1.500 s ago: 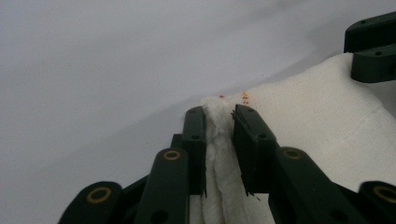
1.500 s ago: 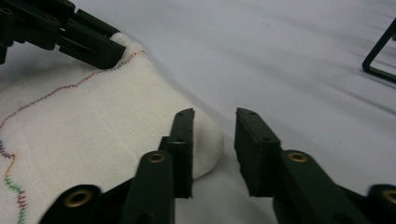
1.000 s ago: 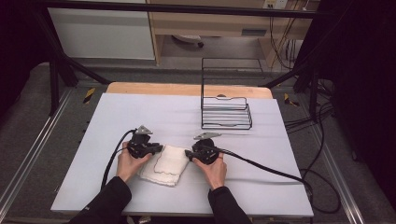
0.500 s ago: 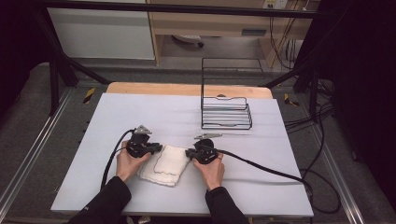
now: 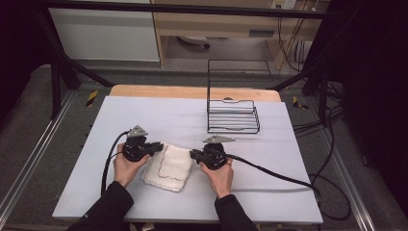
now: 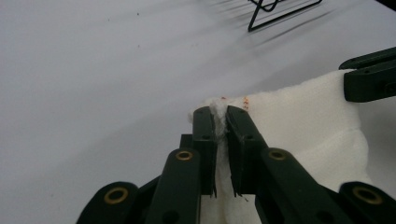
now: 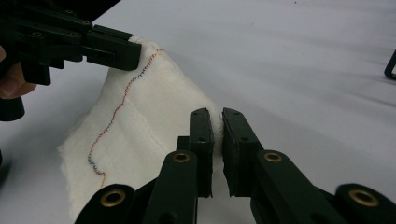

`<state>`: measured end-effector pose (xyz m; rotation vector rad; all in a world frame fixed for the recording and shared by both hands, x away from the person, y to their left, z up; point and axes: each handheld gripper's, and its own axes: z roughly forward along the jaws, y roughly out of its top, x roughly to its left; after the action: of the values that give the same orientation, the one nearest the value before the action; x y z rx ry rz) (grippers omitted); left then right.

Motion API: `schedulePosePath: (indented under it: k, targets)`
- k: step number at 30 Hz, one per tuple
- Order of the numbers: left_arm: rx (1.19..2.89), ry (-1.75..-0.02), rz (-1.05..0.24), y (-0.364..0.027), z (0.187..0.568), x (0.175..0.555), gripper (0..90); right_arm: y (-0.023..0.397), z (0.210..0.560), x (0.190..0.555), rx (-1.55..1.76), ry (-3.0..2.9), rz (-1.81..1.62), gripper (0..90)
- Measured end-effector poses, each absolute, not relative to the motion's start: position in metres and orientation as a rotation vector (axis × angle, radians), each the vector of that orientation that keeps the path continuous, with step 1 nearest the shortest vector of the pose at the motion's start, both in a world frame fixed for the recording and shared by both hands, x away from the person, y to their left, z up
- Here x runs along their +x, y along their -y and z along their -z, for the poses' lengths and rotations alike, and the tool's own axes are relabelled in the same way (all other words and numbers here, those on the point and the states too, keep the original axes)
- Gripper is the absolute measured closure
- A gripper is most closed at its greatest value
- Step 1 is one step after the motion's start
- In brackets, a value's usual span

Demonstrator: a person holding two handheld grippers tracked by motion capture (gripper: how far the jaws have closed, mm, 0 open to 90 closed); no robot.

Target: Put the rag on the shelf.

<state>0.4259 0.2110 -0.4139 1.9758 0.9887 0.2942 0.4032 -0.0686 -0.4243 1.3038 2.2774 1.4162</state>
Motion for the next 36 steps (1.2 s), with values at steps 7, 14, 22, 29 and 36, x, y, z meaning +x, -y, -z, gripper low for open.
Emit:
schedulePosePath:
  k: [7, 14, 22, 29, 36]
  targets:
    - [1.927, -0.94, -0.329, -0.212, 0.397, 0.417, 82.2, 0.076, 0.408, 0.395, 1.224, -2.232, -1.496, 83.3]
    - [1.914, -0.873, -0.376, -0.209, 0.383, 0.408, 82.1, 0.082, 0.395, 0.39, 1.178, -2.198, -1.53, 83.4]
    - [1.891, -0.86, -0.376, -0.205, 0.373, 0.401, 82.1, 0.09, 0.383, 0.385, 1.119, -2.18, -1.544, 83.5]
    - [1.852, -0.853, -0.386, -0.2, 0.364, 0.394, 82.1, 0.095, 0.369, 0.378, 1.055, -2.161, -1.52, 83.6]
    - [1.809, -0.845, -0.411, -0.198, 0.353, 0.386, 82.1, 0.098, 0.356, 0.373, 1.012, -2.132, -1.531, 83.6]
